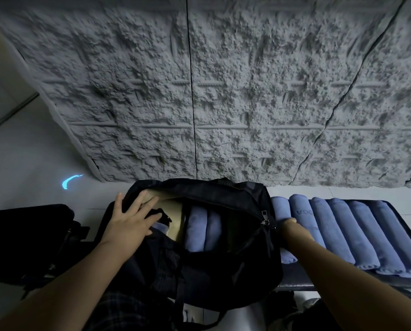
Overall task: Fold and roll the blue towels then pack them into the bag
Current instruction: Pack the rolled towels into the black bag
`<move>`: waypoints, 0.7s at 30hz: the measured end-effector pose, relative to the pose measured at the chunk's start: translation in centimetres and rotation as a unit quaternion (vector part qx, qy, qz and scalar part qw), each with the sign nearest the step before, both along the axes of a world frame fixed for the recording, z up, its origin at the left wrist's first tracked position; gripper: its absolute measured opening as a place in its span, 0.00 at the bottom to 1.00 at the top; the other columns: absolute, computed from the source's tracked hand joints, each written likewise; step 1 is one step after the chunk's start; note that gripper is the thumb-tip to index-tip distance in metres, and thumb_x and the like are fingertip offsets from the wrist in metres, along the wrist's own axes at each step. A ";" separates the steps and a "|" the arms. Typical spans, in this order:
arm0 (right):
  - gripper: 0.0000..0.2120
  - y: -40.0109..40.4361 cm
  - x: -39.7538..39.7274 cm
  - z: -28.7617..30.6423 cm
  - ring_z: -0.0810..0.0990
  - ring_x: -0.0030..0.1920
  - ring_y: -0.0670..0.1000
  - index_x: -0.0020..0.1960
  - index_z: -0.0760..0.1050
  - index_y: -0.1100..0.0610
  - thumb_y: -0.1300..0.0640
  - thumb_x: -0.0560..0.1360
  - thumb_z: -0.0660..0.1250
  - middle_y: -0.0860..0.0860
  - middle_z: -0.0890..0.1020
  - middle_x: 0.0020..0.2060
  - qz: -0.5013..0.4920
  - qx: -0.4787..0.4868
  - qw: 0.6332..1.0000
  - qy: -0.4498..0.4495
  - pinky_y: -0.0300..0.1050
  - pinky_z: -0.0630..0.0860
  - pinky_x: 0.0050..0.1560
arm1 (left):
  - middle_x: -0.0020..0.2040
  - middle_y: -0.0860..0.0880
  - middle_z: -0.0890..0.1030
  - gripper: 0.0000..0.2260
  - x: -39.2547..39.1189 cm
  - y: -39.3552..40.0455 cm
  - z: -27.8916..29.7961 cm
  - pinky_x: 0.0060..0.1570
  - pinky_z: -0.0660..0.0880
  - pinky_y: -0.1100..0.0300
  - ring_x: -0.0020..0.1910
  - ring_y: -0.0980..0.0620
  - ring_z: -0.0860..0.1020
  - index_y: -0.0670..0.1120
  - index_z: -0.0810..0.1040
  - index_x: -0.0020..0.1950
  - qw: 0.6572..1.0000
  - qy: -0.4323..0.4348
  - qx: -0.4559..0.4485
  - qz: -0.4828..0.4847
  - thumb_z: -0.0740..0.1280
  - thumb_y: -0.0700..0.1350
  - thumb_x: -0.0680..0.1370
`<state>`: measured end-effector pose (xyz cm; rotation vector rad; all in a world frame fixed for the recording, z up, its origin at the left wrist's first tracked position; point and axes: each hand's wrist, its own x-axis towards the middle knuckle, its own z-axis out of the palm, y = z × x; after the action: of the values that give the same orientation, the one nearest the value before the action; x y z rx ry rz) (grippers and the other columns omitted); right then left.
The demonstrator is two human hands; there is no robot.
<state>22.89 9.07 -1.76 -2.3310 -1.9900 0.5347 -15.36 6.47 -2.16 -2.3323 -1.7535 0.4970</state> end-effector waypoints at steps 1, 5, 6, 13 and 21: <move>0.29 0.6 0.0 -0.2 0.61 0.29 0.53 0.38 0.51 0.50 0.44 0.55 0.71 0.49 0.57 0.27 -0.023 0.003 0.999 0.029 0.37 0.58 0.32 | 0.65 0.47 0.76 0.28 0.2 0.2 0.3 0.66 0.31 0.37 0.71 0.45 0.58 0.54 0.84 0.52 1.000 -0.009 -0.001 -0.003 0.83 0.52 0.53; 0.14 1.4 0.5 0.4 0.68 0.32 0.52 0.36 0.65 0.52 0.47 0.64 0.69 0.49 0.67 0.29 -0.119 0.015 0.988 0.099 0.41 0.72 0.32 | 0.78 0.51 0.52 0.26 0.7 0.8 1.0 0.53 0.17 0.39 0.72 0.49 0.30 0.59 0.68 0.70 0.999 -0.018 0.011 0.036 0.69 0.55 0.73; 0.11 2.0 0.7 0.8 0.73 0.36 0.54 0.40 0.70 0.56 0.49 0.68 0.68 0.53 0.74 0.33 -0.123 0.019 0.986 0.114 0.47 0.74 0.39 | 0.77 0.51 0.53 0.26 0.6 0.8 1.1 0.54 0.17 0.39 0.71 0.50 0.27 0.58 0.69 0.70 0.999 -0.017 0.003 0.048 0.70 0.54 0.72; 0.09 0.3 1.0 7.5 0.80 0.45 0.51 0.50 0.76 0.54 0.57 0.70 0.69 0.53 0.82 0.44 -0.013 0.032 0.915 0.402 0.46 0.75 0.43 | 0.76 0.51 0.60 0.25 0.8 0.1 0.8 0.59 0.22 0.39 0.71 0.51 0.28 0.58 0.73 0.66 0.998 -0.034 -0.007 0.050 0.73 0.54 0.70; 0.29 -3.1 -5.3 10.0 0.79 0.48 0.37 0.56 0.74 0.55 0.48 0.55 0.70 0.45 0.84 0.47 0.165 -0.125 0.843 0.497 0.29 0.73 0.49 | 0.77 0.49 0.54 0.18 1.9 -0.7 0.9 0.64 0.34 0.31 0.74 0.44 0.34 0.64 0.71 0.65 0.992 -0.114 -0.019 0.052 0.63 0.47 0.78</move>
<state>17.61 6.01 8.21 -1.2304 -1.7639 1.6686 -13.44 5.72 -1.24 -2.4160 -1.9908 0.2911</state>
